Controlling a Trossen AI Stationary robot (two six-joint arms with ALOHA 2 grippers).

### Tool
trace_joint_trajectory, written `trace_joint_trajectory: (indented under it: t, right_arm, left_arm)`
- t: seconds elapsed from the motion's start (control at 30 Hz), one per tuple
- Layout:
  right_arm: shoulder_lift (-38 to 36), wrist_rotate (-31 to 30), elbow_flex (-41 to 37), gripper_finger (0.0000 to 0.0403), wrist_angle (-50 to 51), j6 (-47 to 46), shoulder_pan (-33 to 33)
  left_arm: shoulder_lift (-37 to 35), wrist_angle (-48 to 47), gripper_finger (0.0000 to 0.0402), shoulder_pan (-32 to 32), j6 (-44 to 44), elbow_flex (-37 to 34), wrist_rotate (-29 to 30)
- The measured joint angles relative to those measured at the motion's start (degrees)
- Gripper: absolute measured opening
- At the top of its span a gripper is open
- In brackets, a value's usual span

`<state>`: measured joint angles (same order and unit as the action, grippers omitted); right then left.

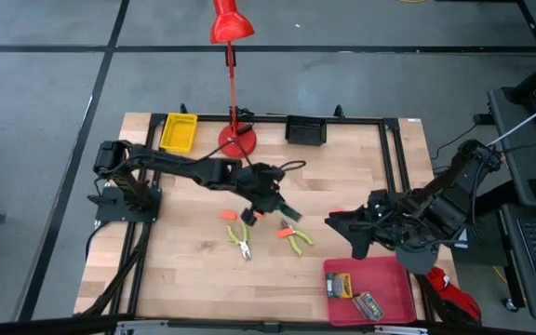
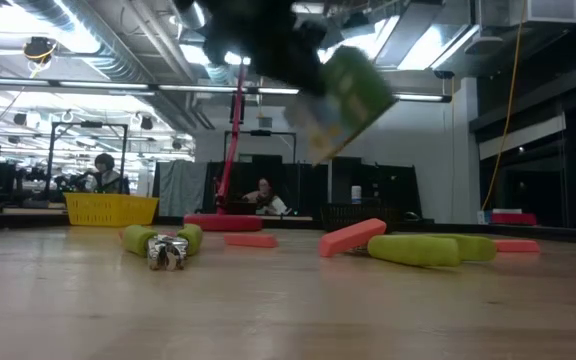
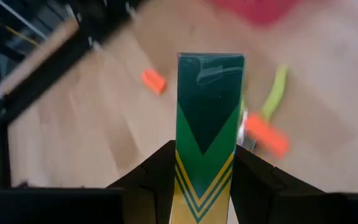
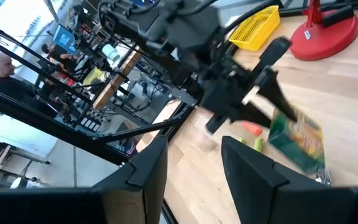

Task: Pick & Place School Supplies
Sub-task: Put the yellow crayon box into the red bin

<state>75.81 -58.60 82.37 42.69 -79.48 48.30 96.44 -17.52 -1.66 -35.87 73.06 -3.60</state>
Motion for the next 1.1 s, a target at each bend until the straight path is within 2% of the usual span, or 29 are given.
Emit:
trace_joint_trajectory:
  t: [0.2, 0.37, 0.47, 0.8, 0.97, 1.1]
  right_arm:
    - [0.00, -0.23, 0.00, 0.0155, 0.91, -0.95, 3.57]
    - [0.00, 4.72, 0.00, 0.0155, 2.90, -3.72, 5.46]
    - [0.00, 5.48, 0.00, 0.0155, 3.22, -4.25, 6.29]
    - [-0.02, 5.53, 0.00, 0.0155, 3.22, -3.17, 6.57]
    - [0.53, 11.60, 0.00, 0.0155, 3.52, -2.30, 6.55]
    - [2.83, 21.26, 0.00, 0.0155, 5.21, -0.98, 5.76]
  left_arm:
    - [0.00, 4.29, 0.0122, -4.55, 7.77, 1.30, 2.55]
    - [0.04, 7.66, 0.0122, -6.73, 15.08, 2.43, 4.09]
    - [0.04, 11.36, 0.0122, -8.46, 18.62, 2.64, 4.08]
    - [2.04, 22.78, 0.0121, -12.71, 25.31, 2.68, 5.37]
    - [2.95, 24.97, 0.0122, -13.96, 27.45, 2.75, 6.88]
    - [2.95, 25.02, 0.0121, -14.00, 27.86, 3.67, 7.69]
